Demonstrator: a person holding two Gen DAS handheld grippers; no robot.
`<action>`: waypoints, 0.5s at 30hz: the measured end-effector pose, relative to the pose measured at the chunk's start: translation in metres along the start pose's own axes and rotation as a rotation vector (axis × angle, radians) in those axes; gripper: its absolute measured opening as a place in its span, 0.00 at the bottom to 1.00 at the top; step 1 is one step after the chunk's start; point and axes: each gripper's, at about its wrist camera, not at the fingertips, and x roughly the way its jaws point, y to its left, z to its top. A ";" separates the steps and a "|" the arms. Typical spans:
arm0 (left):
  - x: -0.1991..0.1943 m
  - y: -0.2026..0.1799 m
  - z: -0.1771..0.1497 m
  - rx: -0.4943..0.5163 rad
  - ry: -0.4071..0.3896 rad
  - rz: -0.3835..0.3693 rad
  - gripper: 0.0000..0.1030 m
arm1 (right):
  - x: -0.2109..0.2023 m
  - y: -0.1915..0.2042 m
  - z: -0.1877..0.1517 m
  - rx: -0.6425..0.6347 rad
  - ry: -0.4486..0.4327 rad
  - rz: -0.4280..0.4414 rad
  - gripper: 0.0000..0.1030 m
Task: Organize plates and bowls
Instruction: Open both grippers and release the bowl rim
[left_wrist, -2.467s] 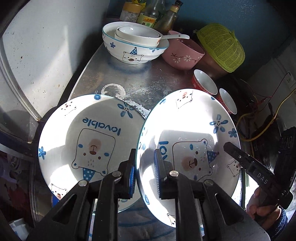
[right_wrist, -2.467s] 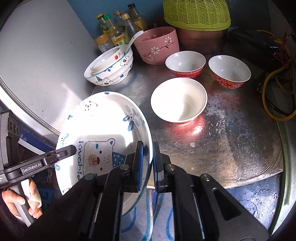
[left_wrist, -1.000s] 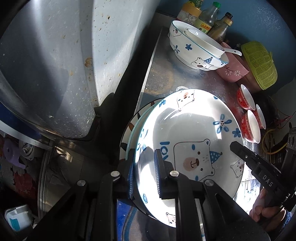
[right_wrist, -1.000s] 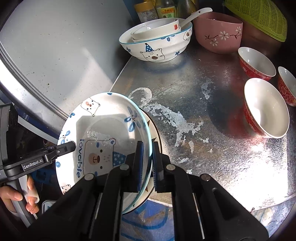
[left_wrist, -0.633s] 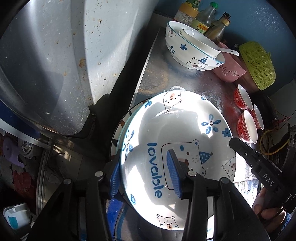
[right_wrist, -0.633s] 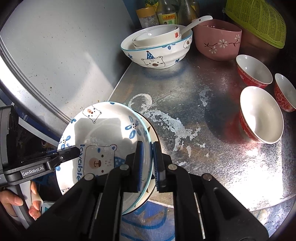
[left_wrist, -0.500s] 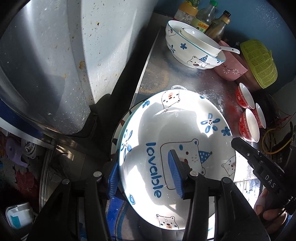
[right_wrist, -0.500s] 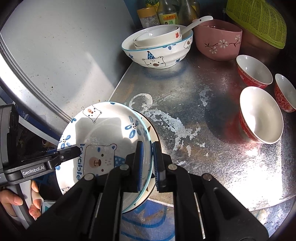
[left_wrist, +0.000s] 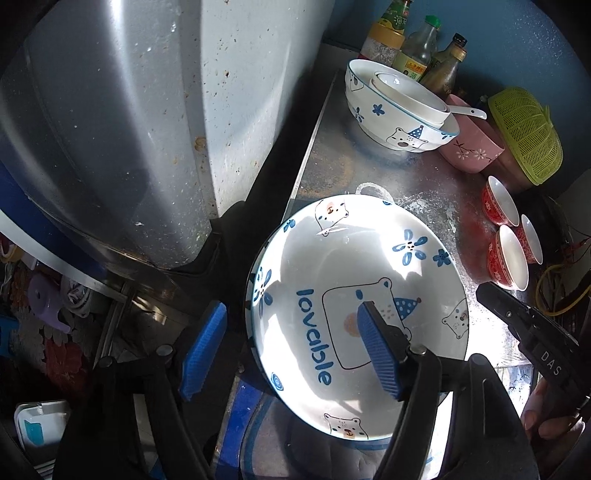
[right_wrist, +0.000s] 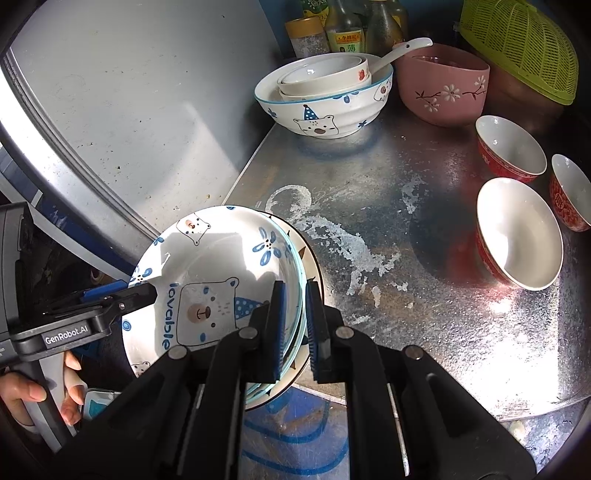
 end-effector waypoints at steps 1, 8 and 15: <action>-0.001 0.001 -0.001 -0.005 -0.001 0.001 0.72 | -0.001 0.000 0.000 -0.001 0.000 0.002 0.12; -0.009 -0.004 -0.007 -0.017 -0.027 0.009 0.95 | -0.004 -0.001 0.000 -0.004 0.022 0.035 0.31; -0.022 -0.013 -0.010 -0.009 -0.069 0.030 0.99 | -0.015 -0.006 0.000 0.017 0.004 0.085 1.00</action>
